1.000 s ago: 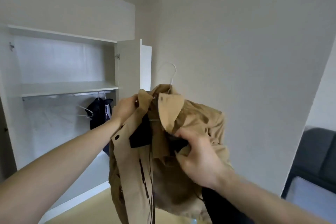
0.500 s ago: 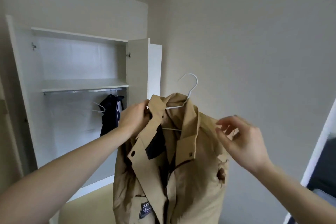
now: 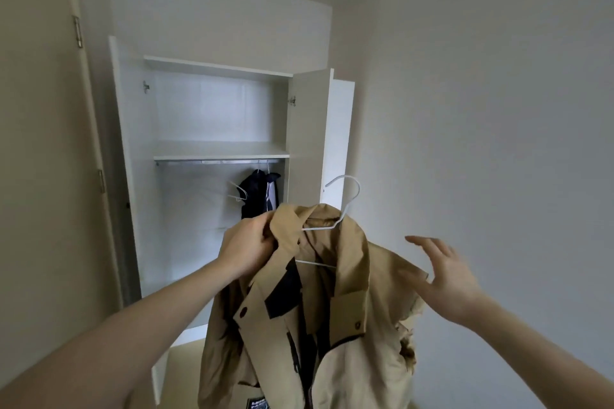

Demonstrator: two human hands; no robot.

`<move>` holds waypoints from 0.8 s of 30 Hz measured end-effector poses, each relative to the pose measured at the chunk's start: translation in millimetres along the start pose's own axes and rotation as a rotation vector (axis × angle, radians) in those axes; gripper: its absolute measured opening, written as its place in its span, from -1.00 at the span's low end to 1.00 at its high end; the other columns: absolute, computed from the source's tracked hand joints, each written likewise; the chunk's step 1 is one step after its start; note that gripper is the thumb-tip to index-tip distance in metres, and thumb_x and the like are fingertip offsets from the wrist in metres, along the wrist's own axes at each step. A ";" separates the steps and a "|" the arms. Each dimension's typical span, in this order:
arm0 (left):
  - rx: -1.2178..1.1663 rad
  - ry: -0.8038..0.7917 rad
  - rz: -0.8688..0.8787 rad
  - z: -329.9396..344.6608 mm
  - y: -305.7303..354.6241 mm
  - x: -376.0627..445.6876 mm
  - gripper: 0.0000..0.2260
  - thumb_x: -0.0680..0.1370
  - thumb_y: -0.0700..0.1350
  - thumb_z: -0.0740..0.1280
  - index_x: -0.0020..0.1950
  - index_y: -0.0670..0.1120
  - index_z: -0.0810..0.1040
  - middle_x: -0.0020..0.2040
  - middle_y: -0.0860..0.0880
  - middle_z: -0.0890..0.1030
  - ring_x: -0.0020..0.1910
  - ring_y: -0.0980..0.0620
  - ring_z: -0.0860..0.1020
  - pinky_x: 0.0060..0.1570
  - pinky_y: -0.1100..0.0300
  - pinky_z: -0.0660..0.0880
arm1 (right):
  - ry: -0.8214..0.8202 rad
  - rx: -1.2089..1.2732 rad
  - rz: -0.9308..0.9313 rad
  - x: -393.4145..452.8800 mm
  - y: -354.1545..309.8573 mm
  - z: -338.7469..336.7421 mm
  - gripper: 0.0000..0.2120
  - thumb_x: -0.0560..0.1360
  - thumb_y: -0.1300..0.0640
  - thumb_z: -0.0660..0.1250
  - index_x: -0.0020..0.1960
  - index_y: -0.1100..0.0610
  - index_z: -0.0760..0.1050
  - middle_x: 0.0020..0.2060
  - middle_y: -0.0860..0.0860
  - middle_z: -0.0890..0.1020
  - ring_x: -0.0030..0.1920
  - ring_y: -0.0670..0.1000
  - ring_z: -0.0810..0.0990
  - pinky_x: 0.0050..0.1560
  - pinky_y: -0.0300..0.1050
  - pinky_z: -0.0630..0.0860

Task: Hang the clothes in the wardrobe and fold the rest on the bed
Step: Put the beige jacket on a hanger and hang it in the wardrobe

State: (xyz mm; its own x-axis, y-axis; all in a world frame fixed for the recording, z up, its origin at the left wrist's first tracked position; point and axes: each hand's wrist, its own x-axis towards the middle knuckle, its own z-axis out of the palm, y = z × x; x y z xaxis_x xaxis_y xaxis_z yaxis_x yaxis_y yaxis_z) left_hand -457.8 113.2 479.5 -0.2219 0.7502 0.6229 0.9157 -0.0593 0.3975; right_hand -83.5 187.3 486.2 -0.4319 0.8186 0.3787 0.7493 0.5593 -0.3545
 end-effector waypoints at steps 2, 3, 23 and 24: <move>-0.018 0.013 -0.023 -2.7 -16.8 3.4 -0.65 0.47 0.09 0.14 0.15 0.14 0.61 -0.27 0.24 0.56 -0.31 0.22 0.45 -0.38 0.27 0.27 | -0.158 0.033 0.011 18.5 -8.5 18.0 -0.67 0.61 -0.17 0.31 0.36 -0.18 0.47 0.26 -0.24 0.53 0.24 -0.13 0.51 0.31 -0.08 0.46; -0.023 0.012 -0.034 -3.8 -27.3 6.0 -0.64 0.44 0.12 0.09 0.09 0.15 0.60 -0.33 0.27 0.49 -0.34 0.23 0.43 -0.39 0.27 0.25 | -0.198 0.056 0.006 27.2 -13.1 28.3 -0.76 0.62 -0.16 0.31 0.26 -0.20 0.53 0.19 -0.23 0.58 0.14 -0.17 0.56 0.23 -0.12 0.50; 0.020 -0.050 -0.128 38.4 -212.1 86.5 -0.81 0.65 0.00 0.24 0.03 0.00 0.63 -0.02 0.11 0.54 -0.11 0.09 0.51 -0.09 0.26 0.45 | -0.223 0.598 0.013 162.6 -135.2 210.9 -0.65 0.68 -0.02 0.28 -0.27 0.02 0.51 -0.41 -0.12 0.53 -0.35 -0.14 0.49 -0.28 -0.33 0.42; 0.008 -0.023 -0.131 46.4 -210.9 89.6 -0.83 0.65 -0.03 0.24 0.04 0.01 0.62 0.01 0.13 0.53 -0.07 0.10 0.48 -0.10 0.34 0.37 | -0.219 0.605 0.013 170.2 -137.8 217.7 -0.65 0.68 -0.01 0.28 -0.25 0.07 0.50 -0.41 -0.10 0.52 -0.34 -0.11 0.48 -0.27 -0.27 0.43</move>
State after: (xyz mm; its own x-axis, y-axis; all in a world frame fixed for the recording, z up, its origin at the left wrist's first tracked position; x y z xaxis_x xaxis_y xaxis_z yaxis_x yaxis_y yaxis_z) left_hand -655.3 223.5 420.2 -0.3320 0.7659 0.5507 0.8820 0.0450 0.4691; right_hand -369.6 278.0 413.4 -0.5647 0.7979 0.2106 0.3675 0.4717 -0.8015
